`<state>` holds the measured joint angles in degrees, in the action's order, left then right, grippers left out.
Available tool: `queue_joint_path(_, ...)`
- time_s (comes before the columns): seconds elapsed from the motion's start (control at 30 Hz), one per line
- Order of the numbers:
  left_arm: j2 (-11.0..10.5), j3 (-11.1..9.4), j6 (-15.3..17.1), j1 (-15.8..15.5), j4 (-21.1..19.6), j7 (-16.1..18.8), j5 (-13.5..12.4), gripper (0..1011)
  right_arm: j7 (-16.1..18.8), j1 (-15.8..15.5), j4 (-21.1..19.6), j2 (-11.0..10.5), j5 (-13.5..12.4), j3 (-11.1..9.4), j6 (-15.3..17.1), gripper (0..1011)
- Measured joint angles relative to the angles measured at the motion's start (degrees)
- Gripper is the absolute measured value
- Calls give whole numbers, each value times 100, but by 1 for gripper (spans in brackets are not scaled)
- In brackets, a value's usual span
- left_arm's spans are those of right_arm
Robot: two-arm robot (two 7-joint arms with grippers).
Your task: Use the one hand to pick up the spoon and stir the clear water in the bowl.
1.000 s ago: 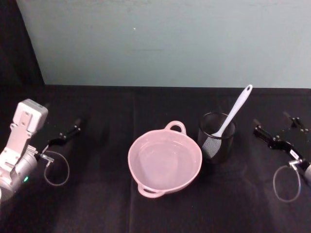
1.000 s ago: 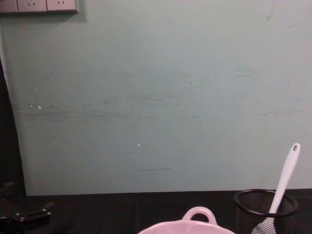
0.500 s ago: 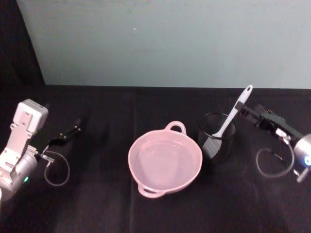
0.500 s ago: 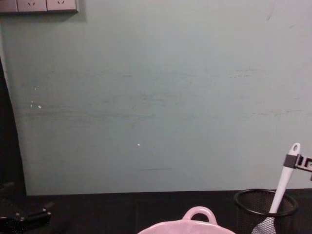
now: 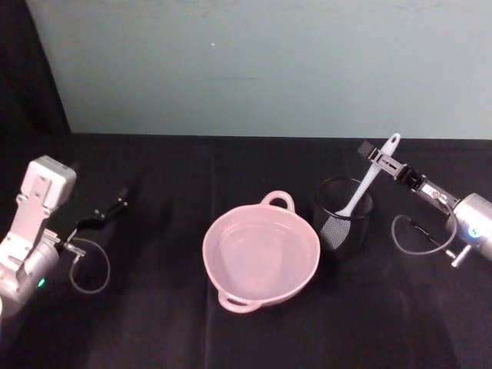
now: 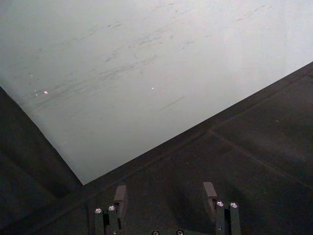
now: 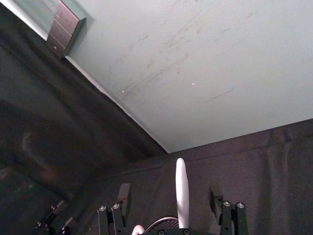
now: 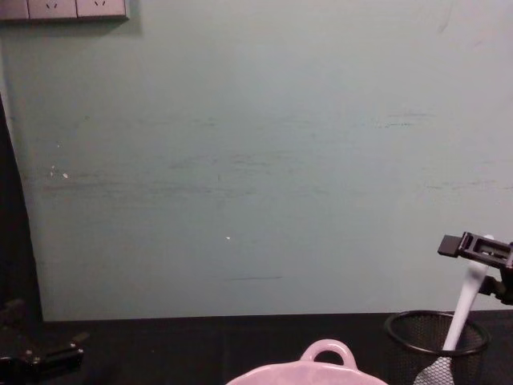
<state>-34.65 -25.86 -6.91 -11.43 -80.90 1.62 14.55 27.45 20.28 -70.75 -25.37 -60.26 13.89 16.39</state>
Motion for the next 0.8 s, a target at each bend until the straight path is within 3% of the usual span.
queue_joint_path(0.23, 0, 0, 0, 0, 0, 0, 0, 1005, 173, 37, 111, -12, -41, 98, -221, 997)
queue_joint_path(0.43, 0, 0, 0, 0, 0, 0, 0, 1005, 239, 49, 129, -41, -120, 157, -336, 899)
queue_joint_path(0.8, 0, 0, 0, 0, 0, 0, 0, 1005, 156, 53, 81, -131, -225, 273, -411, 547)
